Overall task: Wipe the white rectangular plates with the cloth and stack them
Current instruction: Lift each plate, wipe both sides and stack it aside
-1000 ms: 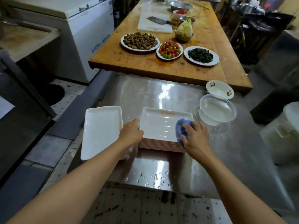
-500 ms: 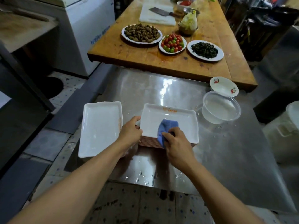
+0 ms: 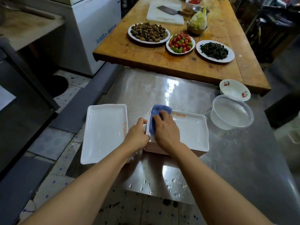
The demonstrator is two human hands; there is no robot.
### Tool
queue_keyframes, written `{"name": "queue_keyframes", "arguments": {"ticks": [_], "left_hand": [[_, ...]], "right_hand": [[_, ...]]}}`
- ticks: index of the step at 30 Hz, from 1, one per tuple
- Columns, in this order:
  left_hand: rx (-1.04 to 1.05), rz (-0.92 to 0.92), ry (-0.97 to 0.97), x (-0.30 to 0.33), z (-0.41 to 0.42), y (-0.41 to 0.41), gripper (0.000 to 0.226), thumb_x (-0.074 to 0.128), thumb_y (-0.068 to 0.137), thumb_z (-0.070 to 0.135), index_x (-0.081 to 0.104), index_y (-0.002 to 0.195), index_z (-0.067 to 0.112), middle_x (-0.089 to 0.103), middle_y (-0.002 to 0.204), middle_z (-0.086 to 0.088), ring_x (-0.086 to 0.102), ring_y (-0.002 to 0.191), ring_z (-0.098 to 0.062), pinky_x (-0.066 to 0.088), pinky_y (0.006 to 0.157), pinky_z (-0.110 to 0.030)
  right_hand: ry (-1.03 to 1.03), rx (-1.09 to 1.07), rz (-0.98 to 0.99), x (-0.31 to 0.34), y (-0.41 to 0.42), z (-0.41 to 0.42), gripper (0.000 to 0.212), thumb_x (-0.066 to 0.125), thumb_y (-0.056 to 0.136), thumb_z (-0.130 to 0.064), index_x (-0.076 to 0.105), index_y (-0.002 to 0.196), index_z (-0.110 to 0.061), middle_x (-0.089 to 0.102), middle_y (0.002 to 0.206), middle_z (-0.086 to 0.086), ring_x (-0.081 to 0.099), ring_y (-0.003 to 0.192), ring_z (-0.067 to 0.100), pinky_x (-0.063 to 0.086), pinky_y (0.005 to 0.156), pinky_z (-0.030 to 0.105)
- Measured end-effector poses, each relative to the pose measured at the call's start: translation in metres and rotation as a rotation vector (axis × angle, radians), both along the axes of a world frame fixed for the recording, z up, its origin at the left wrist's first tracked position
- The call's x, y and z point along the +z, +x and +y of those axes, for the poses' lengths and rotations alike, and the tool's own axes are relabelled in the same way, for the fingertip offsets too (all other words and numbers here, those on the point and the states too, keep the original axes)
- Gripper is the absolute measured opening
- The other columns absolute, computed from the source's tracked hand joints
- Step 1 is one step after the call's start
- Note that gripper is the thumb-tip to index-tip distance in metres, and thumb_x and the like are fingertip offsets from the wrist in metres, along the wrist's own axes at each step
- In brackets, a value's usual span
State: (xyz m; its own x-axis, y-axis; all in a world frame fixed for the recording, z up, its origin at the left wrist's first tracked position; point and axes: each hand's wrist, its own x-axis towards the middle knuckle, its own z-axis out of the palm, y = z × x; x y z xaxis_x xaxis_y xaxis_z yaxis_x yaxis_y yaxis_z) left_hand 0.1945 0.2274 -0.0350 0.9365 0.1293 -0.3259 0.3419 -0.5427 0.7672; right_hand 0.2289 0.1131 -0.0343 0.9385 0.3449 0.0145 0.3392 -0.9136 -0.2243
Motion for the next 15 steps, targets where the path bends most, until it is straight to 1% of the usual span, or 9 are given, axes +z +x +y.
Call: {"name": "queue_keyframes", "arguments": {"ticks": [2, 4, 6, 9, 12, 15], "left_hand": [[-0.012, 0.004, 0.027, 0.001, -0.001, 0.001, 0.048, 0.053, 0.080, 0.003, 0.040, 0.122, 0.022, 0.053, 0.090, -0.009, 0.054, 0.079, -0.028, 0.043, 0.063, -0.032], [-0.026, 0.008, 0.062, 0.001, -0.002, 0.002, 0.047, 0.055, 0.082, 0.006, 0.038, 0.122, 0.021, 0.048, 0.088, -0.002, 0.051, 0.078, -0.023, 0.040, 0.059, -0.029], [-0.031, 0.009, 0.101, 0.001, -0.004, 0.002, 0.044, 0.055, 0.083, 0.008, 0.037, 0.121, 0.021, 0.047, 0.084, 0.001, 0.051, 0.078, -0.021, 0.036, 0.054, -0.025], [-0.025, 0.015, 0.123, 0.001, -0.004, 0.003, 0.041, 0.054, 0.083, 0.008, 0.037, 0.117, 0.022, 0.045, 0.079, 0.005, 0.050, 0.076, -0.018, 0.033, 0.053, -0.025], [-0.013, 0.028, 0.109, 0.000, -0.005, 0.003, 0.039, 0.054, 0.082, 0.006, 0.036, 0.113, 0.023, 0.045, 0.077, 0.005, 0.051, 0.075, -0.019, 0.037, 0.057, -0.029], [-0.002, 0.034, 0.098, 0.000, -0.006, 0.003, 0.038, 0.053, 0.083, 0.006, 0.035, 0.111, 0.025, 0.046, 0.075, 0.004, 0.052, 0.074, -0.020, 0.039, 0.058, -0.029]], "right_hand": [[-0.065, 0.017, -0.057, 0.001, 0.009, -0.004, 0.030, 0.048, 0.092, -0.016, 0.049, 0.121, -0.009, 0.043, 0.127, 0.011, 0.048, 0.104, 0.028, 0.033, 0.071, 0.031], [-0.092, 0.015, -0.094, 0.001, 0.013, -0.012, 0.031, 0.050, 0.091, -0.018, 0.049, 0.121, -0.011, 0.043, 0.128, 0.008, 0.046, 0.108, 0.026, 0.035, 0.083, 0.032], [-0.115, -0.018, -0.101, 0.002, 0.016, -0.029, 0.031, 0.049, 0.090, -0.020, 0.049, 0.121, -0.013, 0.042, 0.131, 0.005, 0.044, 0.115, 0.024, 0.031, 0.091, 0.033], [-0.175, -0.109, -0.069, 0.004, 0.017, -0.068, 0.037, 0.053, 0.089, -0.027, 0.047, 0.123, -0.014, 0.039, 0.134, 0.004, 0.041, 0.120, 0.023, 0.029, 0.094, 0.034], [-0.260, -0.170, -0.042, 0.009, 0.014, -0.103, 0.044, 0.054, 0.090, -0.035, 0.044, 0.127, -0.015, 0.039, 0.135, 0.004, 0.040, 0.122, 0.024, 0.029, 0.097, 0.034], [-0.343, -0.155, -0.070, 0.013, 0.008, -0.114, 0.039, 0.053, 0.091, -0.033, 0.046, 0.126, -0.016, 0.043, 0.133, 0.003, 0.038, 0.121, 0.024, 0.028, 0.097, 0.034]]}}
